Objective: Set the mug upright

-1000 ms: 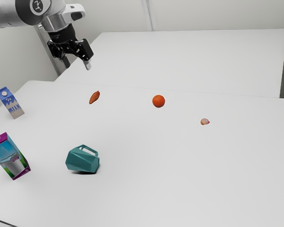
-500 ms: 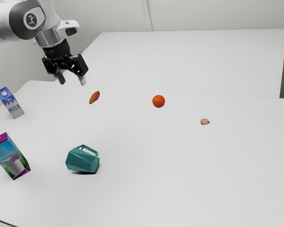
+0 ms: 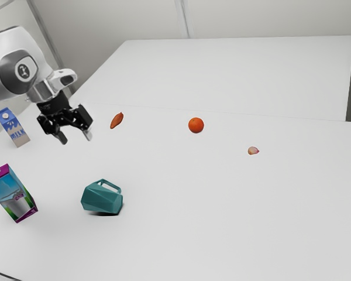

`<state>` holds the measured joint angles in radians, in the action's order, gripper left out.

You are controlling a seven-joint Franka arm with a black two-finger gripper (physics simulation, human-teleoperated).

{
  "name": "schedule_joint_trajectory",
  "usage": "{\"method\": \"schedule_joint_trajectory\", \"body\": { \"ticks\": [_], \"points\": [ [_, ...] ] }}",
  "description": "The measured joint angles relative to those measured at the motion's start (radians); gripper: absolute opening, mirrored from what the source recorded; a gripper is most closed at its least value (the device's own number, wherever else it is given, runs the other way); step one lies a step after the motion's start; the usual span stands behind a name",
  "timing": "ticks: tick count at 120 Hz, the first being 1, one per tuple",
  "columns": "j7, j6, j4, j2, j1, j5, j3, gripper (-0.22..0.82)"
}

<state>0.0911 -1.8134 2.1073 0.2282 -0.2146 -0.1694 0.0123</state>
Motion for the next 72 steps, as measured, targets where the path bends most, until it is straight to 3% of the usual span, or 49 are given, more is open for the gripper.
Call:
{"method": "schedule_joint_trajectory", "body": {
  "ticks": [23, 72],
  "points": [
    [0.076, -0.086, 0.105, -0.004, -0.088, -0.094, 0.000, 0.58],
    [0.276, -0.130, 0.204, -0.040, -0.182, -0.235, 0.000, 0.58]
  ]
}}
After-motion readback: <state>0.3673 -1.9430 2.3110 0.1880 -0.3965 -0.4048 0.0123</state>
